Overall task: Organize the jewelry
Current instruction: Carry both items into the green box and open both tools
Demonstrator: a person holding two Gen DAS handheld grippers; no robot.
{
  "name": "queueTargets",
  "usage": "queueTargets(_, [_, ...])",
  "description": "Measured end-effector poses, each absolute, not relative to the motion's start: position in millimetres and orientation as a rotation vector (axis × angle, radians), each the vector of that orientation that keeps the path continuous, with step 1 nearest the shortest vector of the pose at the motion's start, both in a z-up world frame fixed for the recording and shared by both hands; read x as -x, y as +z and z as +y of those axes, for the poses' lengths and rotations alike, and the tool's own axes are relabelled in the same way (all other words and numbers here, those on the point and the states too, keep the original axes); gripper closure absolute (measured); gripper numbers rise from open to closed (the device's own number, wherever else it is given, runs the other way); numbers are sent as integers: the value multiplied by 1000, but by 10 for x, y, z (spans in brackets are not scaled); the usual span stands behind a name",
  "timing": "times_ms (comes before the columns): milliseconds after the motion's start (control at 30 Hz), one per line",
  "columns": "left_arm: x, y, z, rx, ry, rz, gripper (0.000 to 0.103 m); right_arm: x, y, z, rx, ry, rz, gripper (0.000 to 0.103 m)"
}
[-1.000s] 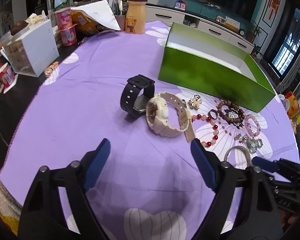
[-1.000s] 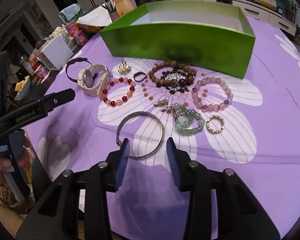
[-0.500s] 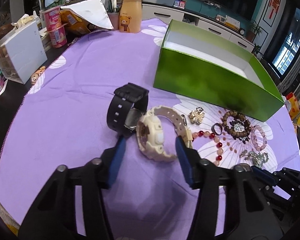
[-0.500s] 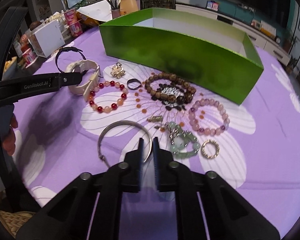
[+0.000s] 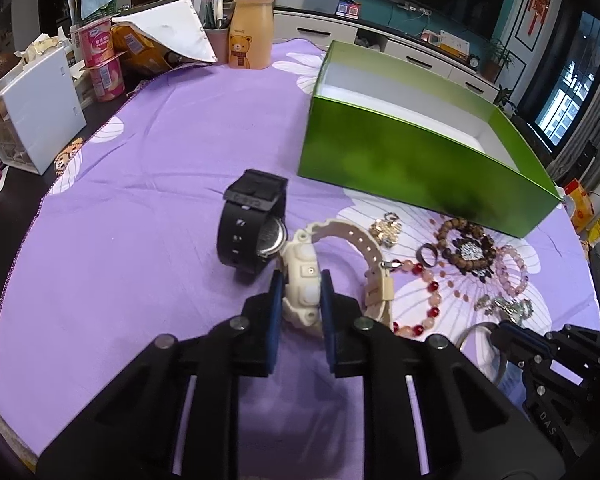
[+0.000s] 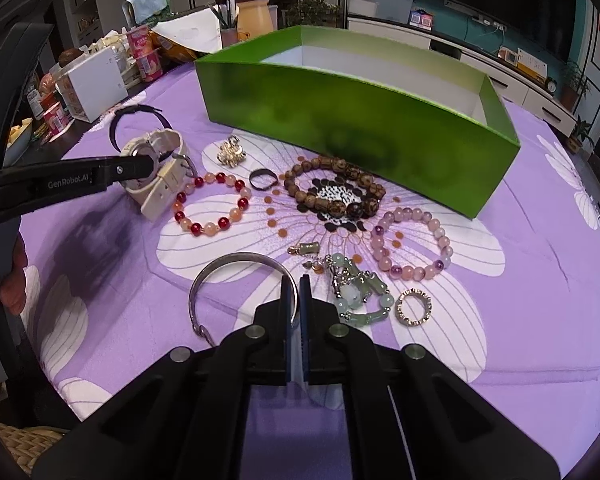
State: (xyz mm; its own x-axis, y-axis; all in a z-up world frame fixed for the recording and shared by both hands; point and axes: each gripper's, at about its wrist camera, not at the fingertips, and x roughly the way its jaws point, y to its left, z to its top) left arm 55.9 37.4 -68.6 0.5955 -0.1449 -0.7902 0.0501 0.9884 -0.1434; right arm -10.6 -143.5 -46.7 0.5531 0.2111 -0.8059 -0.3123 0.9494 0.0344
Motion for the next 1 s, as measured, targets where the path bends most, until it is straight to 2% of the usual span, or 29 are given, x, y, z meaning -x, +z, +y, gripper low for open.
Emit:
queueTargets(467, [-469, -269, 151, 100, -226, 855, 86, 8, 62, -1849, 38, 242, 782, 100])
queueTargets(767, [-1019, 52, -203, 50, -261, 779, 86, -493, 361, -2114, 19, 179, 683, 100])
queueTargets(1000, [-1560, 5, -431, 10, -235, 798, 86, -993, 327, -2121, 35, 163, 686, 100])
